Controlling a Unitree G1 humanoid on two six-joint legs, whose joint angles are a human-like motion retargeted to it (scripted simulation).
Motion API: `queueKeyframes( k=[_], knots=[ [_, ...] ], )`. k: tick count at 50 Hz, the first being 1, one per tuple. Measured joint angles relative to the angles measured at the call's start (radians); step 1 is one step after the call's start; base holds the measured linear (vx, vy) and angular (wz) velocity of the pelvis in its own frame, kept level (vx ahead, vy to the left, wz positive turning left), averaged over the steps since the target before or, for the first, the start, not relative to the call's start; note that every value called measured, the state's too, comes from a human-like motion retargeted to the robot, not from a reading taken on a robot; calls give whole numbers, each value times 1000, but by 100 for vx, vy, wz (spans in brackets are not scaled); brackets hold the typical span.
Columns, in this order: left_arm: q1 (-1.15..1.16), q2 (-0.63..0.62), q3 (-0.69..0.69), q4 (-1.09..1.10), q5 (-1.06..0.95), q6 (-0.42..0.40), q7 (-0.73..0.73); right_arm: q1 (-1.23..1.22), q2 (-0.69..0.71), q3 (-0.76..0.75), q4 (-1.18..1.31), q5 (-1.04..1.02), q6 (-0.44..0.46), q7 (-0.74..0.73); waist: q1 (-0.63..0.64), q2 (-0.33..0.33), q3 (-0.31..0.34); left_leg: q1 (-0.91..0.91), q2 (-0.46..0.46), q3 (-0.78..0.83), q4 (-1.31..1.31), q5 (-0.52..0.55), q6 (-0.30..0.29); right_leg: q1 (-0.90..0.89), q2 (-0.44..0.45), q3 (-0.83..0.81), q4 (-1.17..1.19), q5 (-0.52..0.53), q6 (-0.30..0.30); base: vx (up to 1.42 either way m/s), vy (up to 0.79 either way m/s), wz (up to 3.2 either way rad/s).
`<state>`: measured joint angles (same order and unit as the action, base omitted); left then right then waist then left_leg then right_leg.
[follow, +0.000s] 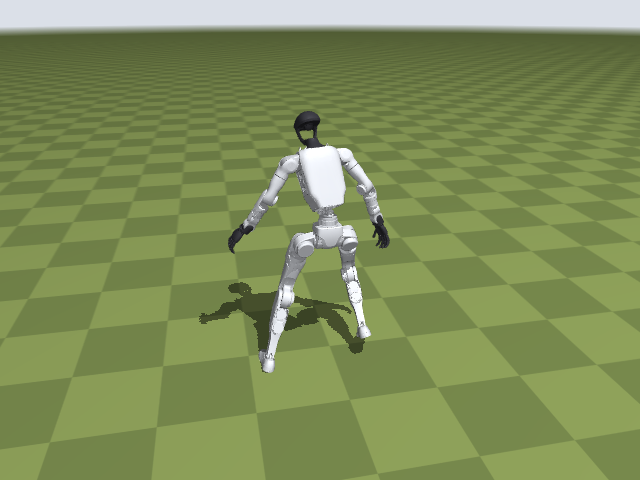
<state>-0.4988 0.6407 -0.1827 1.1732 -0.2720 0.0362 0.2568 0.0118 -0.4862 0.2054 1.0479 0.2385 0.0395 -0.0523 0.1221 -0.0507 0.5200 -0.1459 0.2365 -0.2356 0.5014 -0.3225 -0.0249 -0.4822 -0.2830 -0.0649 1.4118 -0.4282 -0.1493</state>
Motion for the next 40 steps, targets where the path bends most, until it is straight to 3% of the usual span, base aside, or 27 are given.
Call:
queueKeyframes(
  k=[3,5,7,10,12,15,18,20,22,23,25,27,28,30,33,37,40],
  knots=[
    [48,-59,-50,-84,-9,-73,-112,-105,-78,-8,-11,-12,-3,36,-105,101,-1,88,108,48,-28,19,-33,-27,-9,26,-298,10,52,78,-40,-9],
    [80,-98,-44,-124,-72,-89,-175,-173,-129,-4,-21,-25,10,45,-178,145,0,120,143,80,20,15,-27,22,-25,53,-612,124,123,84,-45,12],
    [115,-130,-26,-141,-160,-82,-207,-238,-176,11,-35,-29,20,27,-238,168,0,116,154,109,149,-12,6,75,-24,109,-737,218,183,87,-48,8],
    [194,-158,-25,-141,-272,-86,-178,-373,-227,63,-19,-15,17,-61,-284,222,0,62,145,94,434,-71,39,51,14,115,-528,80,182,83,-40,-64],
    [270,-184,-31,-123,-255,-110,-104,-515,-216,101,56,-8,32,-191,-296,250,0,10,61,75,622,-119,19,22,42,139,-440,20,191,77,-23,-126],
    [405,-242,-11,-88,-112,-95,-20,-734,-136,71,184,-15,97,-457,-310,251,0,-66,17,258,808,-188,44,5,49,194,-367,-41,163,75,-9,-116],
    [505,-291,21,-43,-6,-63,-87,-818,-64,-22,172,41,108,-474,-279,258,0,-183,28,441,892,-186,61,42,53,198,-411,-51,150,70,4,-73],
    [540,-306,24,-6,6,-38,-176,-806,-38,-27,133,150,91,-356,-244,261,0,-236,-9,493,821,-171,79,134,52,175,-537,-10,120,68,7,-8],
    [545,-292,29,38,60,-30,-229,-745,-43,-12,89,161,62,-176,-189,235,0,-289,-13,559,740,-153,74,218,28,153,-609,24,139,72,6,46],
    [537,-277,36,64,102,-22,-257,-706,-59,8,71,81,76,-13,-155,216,0,-308,-12,594,683,-142,74,261,13,140,-643,44,154,75,5,68],
    [512,-236,59,110,163,-31,-228,-624,-48,14,37,151,5,-53,-85,167,-7,-333,-18,665,522,-112,69,331,-19,103,-690,93,175,76,4,78],
    [483,-170,98,145,182,-25,-222,-547,-36,36,29,120,-3,-27,-4,105,-11,-319,-54,707,265,-42,39,364,-41,78,-668,145,179,80,3,56],
    [470,-129,119,159,177,-21,-223,-508,-25,44,29,100,-1,-22,43,74,-12,-303,-80,697,127,30,10,363,-42,77,-620,169,164,83,4,33],
    [440,-47,158,180,146,6,-246,-438,-21,78,23,17,40,77,120,33,-2,-265,-120,621,-21,171,20,358,-32,72,-516,249,146,86,6,37],
    [382,60,165,186,123,16,-188,-331,-14,127,11,36,26,45,182,-32,0,-257,-137,554,121,62,109,259,-28,89,-246,326,81,84,6,83],
    [256,144,118,158,186,35,-5,-211,6,149,1,-19,22,-105,157,-70,0,-242,-166,448,189,-27,104,115,-39,23,-5,193,24,74,1,165],
    [173,137,77,105,197,33,46,-146,16,104,-4,-51,23,-141,63,-67,0,-185,-213,337,118,-18,73,25,-44,-14,-17,165,5,67,-4,214]
  ],
)
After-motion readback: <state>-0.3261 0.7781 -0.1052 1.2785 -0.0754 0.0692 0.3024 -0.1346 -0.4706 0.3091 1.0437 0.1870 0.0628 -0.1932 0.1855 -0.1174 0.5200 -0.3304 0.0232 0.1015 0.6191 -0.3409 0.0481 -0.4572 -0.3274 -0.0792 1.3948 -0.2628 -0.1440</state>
